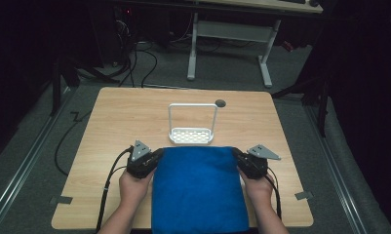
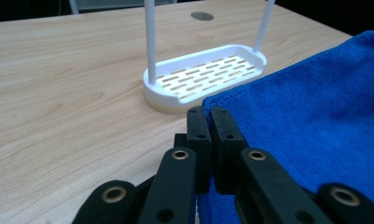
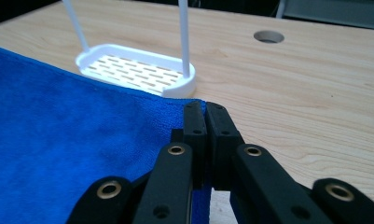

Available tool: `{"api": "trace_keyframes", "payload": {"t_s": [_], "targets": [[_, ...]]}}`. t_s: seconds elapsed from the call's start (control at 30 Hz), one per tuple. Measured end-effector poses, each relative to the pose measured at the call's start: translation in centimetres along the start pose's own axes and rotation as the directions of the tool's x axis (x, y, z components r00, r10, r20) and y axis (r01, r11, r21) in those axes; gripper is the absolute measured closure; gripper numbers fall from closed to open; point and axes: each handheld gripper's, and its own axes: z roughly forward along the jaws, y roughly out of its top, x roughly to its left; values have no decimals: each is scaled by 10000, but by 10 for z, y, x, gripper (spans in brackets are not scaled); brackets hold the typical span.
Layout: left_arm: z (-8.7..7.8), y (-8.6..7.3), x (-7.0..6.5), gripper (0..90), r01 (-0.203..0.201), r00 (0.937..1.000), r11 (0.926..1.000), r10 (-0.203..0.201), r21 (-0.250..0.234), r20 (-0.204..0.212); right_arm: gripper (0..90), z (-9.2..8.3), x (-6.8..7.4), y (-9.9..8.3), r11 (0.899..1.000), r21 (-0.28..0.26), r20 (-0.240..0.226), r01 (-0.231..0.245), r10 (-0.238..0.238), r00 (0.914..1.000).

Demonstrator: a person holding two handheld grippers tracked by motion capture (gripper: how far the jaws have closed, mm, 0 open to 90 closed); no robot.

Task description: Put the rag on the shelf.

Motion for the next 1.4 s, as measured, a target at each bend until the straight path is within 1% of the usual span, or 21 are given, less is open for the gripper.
{"api": "trace_keyframes", "payload": {"t_s": [0.03,0.07,0.17,0.2,0.23,0.27,0.3,0.33,0.47,0.7,0.77,0.97,1.0,1.1,1.17,1.23,1.27,1.3,1.33,1.37,1.4], "targets": [[0,0,0,876,0,10000,10000,0,0,0,881,0,0,0,10000,0,0,0,0,10000],[-4,0,-2,876,17,10000,9999,-17,-151,37,881,-7,2,-1,9995,-305,30,36,-35,10000],[-8,0,-4,875,31,10000,9995,-29,-322,78,881,-12,3,-2,9988,-485,19,-44,45,10000],[-12,0,-6,875,2,10000,9986,2,-520,82,881,-17,5,-3,9980,-621,-65,-110,106,9999],[-12,0,-6,875,2,10000,9986,2,-520,82,881,-19,6,-3,9979,-652,-60,17,-21,10000],[-17,2,-9,875,-63,10000,9977,67,-677,58,881,-21,7,-2,9973,-721,-39,104,-107,9999],[-17,2,-9,875,-63,10000,9977,67,-677,58,881,-21,7,-2,9973,-721,-39,104,-107,9999],[-21,3,-11,875,-127,9999,9962,127,-857,-3,881,-25,9,-1,9962,-854,-23,151,-154,9999],[-25,6,-16,875,-236,9997,9937,238,-1092,-1,882,-32,10,1,9936,-1116,10,183,-183,9998],[-31,11,-20,876,-455,9989,9889,459,-1417,-2,882,-43,15,10,9863,-1542,173,589,-570,9982],[-36,14,-21,875,-485,9988,9856,489,-1620,-14,882,-46,16,13,9831,-1685,227,713,-685,9974],[-48,22,-22,876,-596,9982,9772,594,-2040,-72,882,-59,19,23,9729,-2184,278,757,-714,9971],[-48,22,-22,875,-596,9982,9772,594,-2040,-72,882,-61,19,24,9714,-2255,291,748,-700,9971],[-53,26,-23,876,-627,9980,9731,623,-2216,-90,882,-64,19,27,9670,-2442,308,721,-666,9973],[-57,30,-23,876,-714,9974,9689,697,-2369,-156,883,-69,20,31,9621,-2625,366,738,-665,9971],[-57,32,-24,875,-755,9971,9681,735,-2390,-174,883,-70,21,33,9600,-2680,419,814,-728,9965],[-59,35,-25,876,-825,9966,9646,796,-2505,-215,883,-72,22,36,9563,-2803,449,826,-729,9963],[-59,35,-25,876,-825,9966,9646,796,-2505,-215,883,-72,22,36,9563,-2803,449,826,-729,9963],[-61,39,-25,876,-860,9963,9616,824,-2605,-246,883,-75,22,40,9520,-2915,499,934,-824,9953],[-61,39,-25,876,-860,9963,9616,824,-2605,-246,883,-75,22,40,9520,-2915,499,934,-824,9953],[-63,45,-26,876,-903,9959,9579,864,-2726,-263,883,-78,22,45,9461,-3110,546,898,-766,9956]]}}
